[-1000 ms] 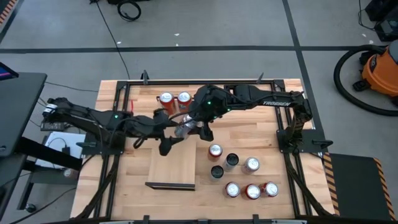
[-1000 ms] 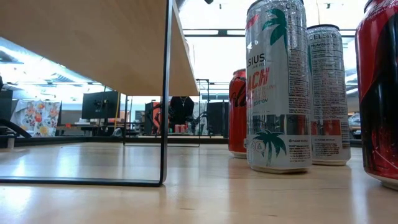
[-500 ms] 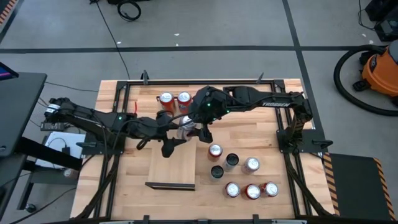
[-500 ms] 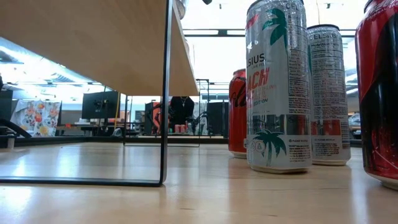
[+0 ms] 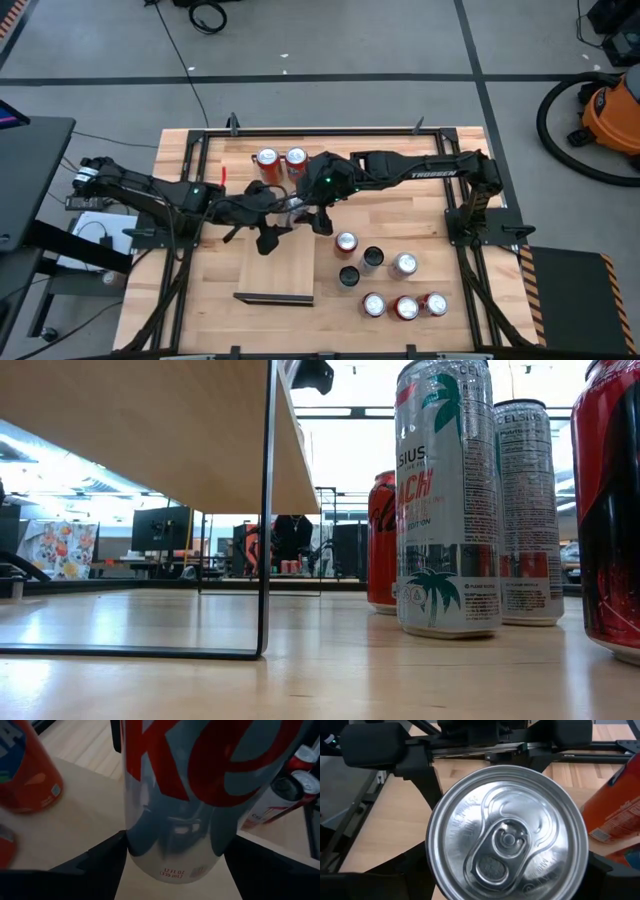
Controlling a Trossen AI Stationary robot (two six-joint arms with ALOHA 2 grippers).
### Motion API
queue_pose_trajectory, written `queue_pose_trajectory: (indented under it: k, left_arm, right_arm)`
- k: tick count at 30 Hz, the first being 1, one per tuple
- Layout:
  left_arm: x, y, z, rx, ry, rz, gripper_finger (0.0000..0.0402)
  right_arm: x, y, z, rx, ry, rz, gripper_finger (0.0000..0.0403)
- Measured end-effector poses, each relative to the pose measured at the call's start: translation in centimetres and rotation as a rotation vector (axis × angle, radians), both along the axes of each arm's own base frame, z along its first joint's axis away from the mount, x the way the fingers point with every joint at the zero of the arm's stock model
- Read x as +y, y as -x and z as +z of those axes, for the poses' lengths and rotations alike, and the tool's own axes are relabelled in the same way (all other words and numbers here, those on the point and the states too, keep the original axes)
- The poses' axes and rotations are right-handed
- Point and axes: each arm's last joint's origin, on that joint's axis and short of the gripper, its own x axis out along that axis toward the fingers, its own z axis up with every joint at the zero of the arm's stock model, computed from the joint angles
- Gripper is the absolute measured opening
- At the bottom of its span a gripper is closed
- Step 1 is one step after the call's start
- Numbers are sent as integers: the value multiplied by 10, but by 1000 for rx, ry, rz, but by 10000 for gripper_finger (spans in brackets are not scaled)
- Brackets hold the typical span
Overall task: Pick and place cans onto a shelf
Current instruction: Put the top red-silver soda can on the shelf
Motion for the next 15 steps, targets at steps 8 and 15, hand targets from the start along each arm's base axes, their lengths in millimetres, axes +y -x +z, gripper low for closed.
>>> queue_pose_trajectory:
  k: [8,15]
  left_arm:
    - [1,1,-1,10,40,24,315]
    - [6,-1,-2,16,98,-1,315]
  right_arm:
    - [-2,0,-3,10,-10,-11,323]
    - [-1,0,-4,16,-24,4,323]
